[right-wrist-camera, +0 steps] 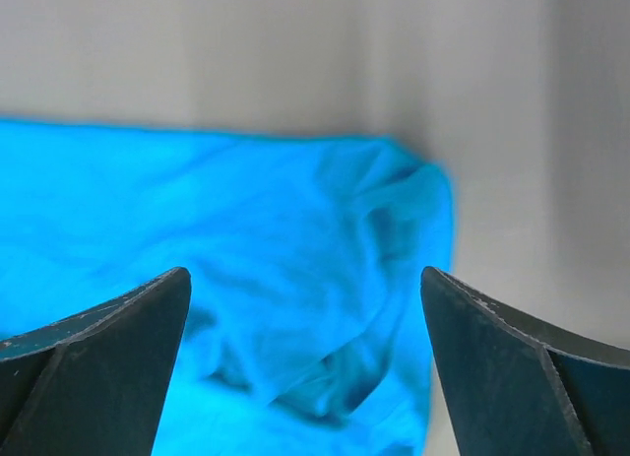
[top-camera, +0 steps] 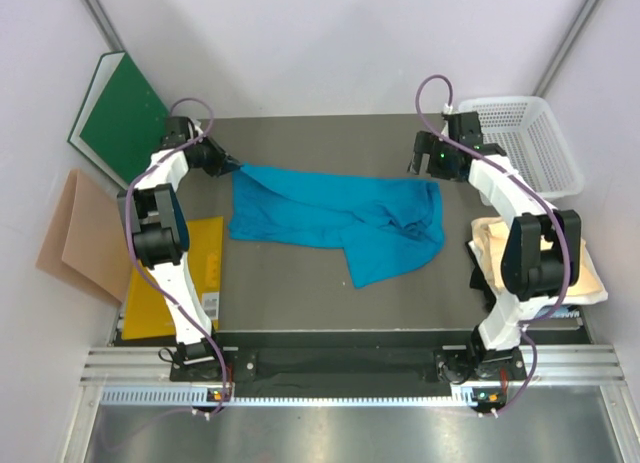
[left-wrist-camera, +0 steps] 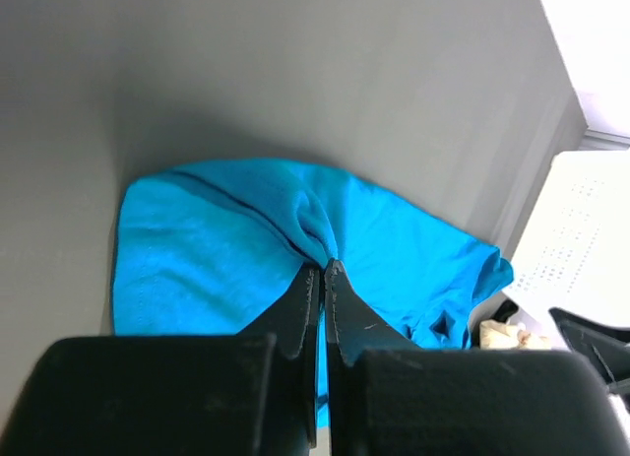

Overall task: Fold and stack the t-shirts
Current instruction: Flatten out the tshirt

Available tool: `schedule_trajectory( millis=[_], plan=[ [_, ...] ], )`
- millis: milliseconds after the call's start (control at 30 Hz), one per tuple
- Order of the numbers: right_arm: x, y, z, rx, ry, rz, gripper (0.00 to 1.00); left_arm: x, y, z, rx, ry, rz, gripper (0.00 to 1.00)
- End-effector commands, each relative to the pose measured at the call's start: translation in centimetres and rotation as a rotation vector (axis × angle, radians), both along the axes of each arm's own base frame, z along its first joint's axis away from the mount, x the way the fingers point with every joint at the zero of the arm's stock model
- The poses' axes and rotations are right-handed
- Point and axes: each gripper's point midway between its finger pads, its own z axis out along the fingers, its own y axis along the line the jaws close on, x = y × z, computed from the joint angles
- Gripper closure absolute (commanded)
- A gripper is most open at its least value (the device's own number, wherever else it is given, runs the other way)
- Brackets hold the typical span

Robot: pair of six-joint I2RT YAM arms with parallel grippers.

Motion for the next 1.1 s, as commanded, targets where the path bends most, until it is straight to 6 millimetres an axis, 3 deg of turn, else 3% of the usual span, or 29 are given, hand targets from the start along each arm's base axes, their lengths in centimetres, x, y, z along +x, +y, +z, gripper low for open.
schedule_trajectory(
  millis=[0, 67, 133, 200, 333, 367, 400, 533, 800, 1067],
  plan=[
    [-4.7, 3.0, 0.6, 0.183, 0.074, 0.106, 0.00, -0.3, -0.2, 1.1, 0.009, -0.038, -0.023, 1.00],
    [-6.4, 3.5, -0.6, 0.224, 0.109, 0.112, 0.00, -0.3, -0.3, 1.0, 0.004, -0.035, -0.027, 1.00],
    [-7.2, 3.8, -0.1, 0.230, 0.092, 0.130, 0.00, -0.5, -0.3, 0.8, 0.003, -0.029, -0.028, 1.00],
    [-8.5, 3.8, -0.9, 0.192, 0.126, 0.156, 0.00, -0.5, -0.4, 0.7, 0.006, -0.028, -0.031, 1.00],
    [-10.3, 3.6, -2.7, 0.138, 0.176, 0.179, 0.24, -0.8, -0.4, 0.0, 0.006, -0.014, -0.034, 1.00],
    [-10.9, 3.6, -3.3, 0.134, 0.193, 0.181, 0.38, -0.9, -0.5, -0.2, 0.005, -0.012, -0.037, 1.00],
    [-11.3, 3.8, -3.3, 0.137, 0.192, 0.183, 0.43, -0.9, -0.4, -0.2, 0.007, -0.012, -0.036, 1.00],
    [-12.8, 4.4, -4.6, 0.191, 0.223, 0.174, 0.48, -1.1, -0.5, -0.4, 0.008, -0.007, -0.037, 1.00],
    [-12.8, 5.6, -6.8, 0.243, 0.283, 0.146, 0.52, -1.4, -0.5, -1.0, 0.009, 0.006, -0.039, 1.00],
    [-12.9, 4.9, -8.9, 0.217, 0.367, 0.067, 0.71, -1.4, -0.6, -1.0, 0.010, 0.003, -0.041, 1.00]
  ],
)
